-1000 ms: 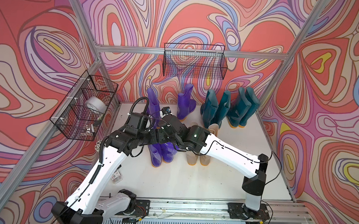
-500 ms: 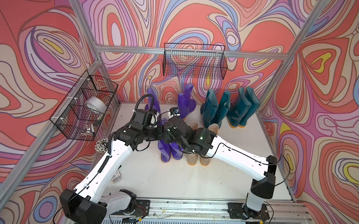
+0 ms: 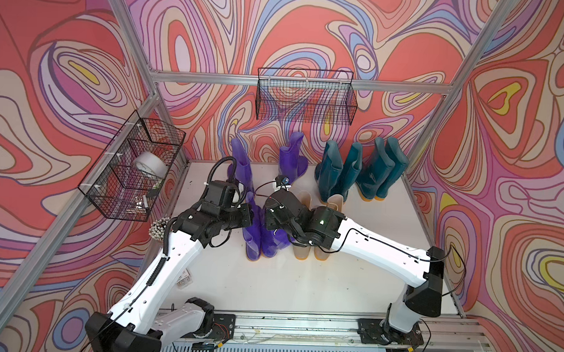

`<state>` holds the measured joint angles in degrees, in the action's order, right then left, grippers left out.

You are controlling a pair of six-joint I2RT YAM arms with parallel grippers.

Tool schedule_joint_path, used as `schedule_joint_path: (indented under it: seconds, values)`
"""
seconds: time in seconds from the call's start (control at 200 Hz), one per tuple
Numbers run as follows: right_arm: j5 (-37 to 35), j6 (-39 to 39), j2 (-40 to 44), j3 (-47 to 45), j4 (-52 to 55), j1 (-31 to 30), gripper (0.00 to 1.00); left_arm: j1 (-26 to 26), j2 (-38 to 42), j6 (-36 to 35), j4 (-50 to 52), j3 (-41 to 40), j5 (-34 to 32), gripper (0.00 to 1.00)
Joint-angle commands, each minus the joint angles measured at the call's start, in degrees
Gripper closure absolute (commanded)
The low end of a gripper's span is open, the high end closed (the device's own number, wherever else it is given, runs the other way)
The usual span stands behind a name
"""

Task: Match and arrange rain boots in pairs
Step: Place the rain boot at the center of the board.

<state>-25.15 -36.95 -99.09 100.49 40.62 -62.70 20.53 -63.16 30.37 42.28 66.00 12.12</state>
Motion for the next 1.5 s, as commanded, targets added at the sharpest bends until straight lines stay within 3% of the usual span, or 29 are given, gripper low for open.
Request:
schedule_joint_path:
  seconds: [0.0, 0.561, 0.656, 0.796, 1.092, 1.227, 1.307, 1.377, 1.497]
  values:
    - [-2.6, 0.4, 2.9, 0.1, -0.6, -0.1, 1.00, -0.1, 2.3, -1.5, -4.3, 0.8, -1.2, 1.00]
    - [-6.0, 4.7, 3.5, 0.9, 2.1, 0.4, 1.00, -1.3, -1.3, -9.1, -0.7, 5.4, -1.6, 1.00]
    - [-4.9, 5.3, 3.2, 1.2, 1.9, 0.9, 1.00, -1.3, -2.7, -11.6, 1.7, 7.9, -4.2, 1.00]
    - [-3.3, 5.8, -0.7, 2.2, 0.2, 0.9, 1.00, -1.3, -4.7, -9.0, -1.9, 6.2, 5.5, 1.00]
    - [2.0, 6.5, -7.4, 4.1, -2.9, 2.4, 0.98, -1.3, -2.9, -5.1, -1.7, 3.8, 6.9, 1.00]
    - [3.4, 6.6, -6.7, 4.5, -3.1, 2.5, 0.77, -1.3, -2.3, -3.5, -1.5, 3.6, 8.6, 0.71]
    - [2.9, 7.2, -5.9, 5.4, -2.8, 2.5, 0.67, -1.3, -2.5, -2.7, -0.2, 5.4, 9.4, 0.61]
    - [2.7, 8.1, -5.2, 6.8, -2.3, 2.5, 0.58, -1.4, -2.7, -2.6, 1.3, 7.8, 9.0, 0.45]
    - [2.3, 9.6, -3.5, 8.7, -2.0, 2.4, 0.53, -1.3, -2.5, -2.9, 4.0, 11.3, 6.8, 0.39]
